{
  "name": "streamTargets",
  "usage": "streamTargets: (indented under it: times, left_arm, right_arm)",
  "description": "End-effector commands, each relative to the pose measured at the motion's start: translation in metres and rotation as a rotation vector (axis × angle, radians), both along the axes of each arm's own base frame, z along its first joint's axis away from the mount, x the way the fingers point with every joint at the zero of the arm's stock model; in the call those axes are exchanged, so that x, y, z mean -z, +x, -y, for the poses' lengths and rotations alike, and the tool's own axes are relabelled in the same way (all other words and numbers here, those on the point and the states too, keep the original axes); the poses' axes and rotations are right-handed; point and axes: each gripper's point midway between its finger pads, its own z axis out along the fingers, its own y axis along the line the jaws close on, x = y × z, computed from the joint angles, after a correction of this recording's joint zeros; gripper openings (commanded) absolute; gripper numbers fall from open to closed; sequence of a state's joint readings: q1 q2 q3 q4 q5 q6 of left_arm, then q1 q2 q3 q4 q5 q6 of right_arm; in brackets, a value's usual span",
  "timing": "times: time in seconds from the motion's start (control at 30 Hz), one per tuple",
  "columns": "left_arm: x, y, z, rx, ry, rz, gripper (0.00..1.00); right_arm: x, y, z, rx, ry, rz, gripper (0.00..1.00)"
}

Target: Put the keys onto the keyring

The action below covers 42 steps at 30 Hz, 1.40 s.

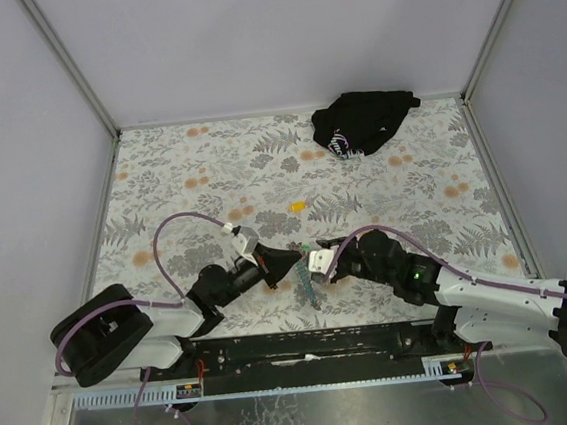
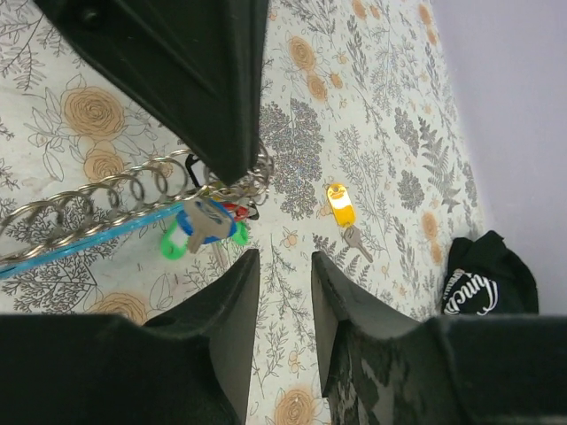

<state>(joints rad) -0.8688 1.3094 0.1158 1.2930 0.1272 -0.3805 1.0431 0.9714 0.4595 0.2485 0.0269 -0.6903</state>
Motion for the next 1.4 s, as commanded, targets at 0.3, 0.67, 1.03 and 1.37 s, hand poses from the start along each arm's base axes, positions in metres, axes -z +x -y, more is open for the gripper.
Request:
streamTargets:
  times: [0.3,0.67,1.03,1.37]
  left_arm:
    - [-0.035,0.001,-0.004,-0.014,-0.081,0.102,0.00]
    - [-0.037,0.001,-0.003,-0.013,-0.133,0.071,0.00]
    - [-0.039,-0.001,-0.003,-0.003,-0.142,0.082,0.00]
    - [-0.043,-0.004,-0.001,0.017,-0.163,0.091,0.00]
  right_arm:
    - [-0.020,-0.009,-0.020,-0.129,0.170,-0.086,0.38]
    - [-0.009,-0.002,-0.020,-0.100,0.188,-0.051,0.47]
    - [0.009,-0.007,-0.026,-0.121,0.230,-0.121,0.51]
    - [0.011,0.000,-0.030,-0.114,0.302,-0.107,0.49]
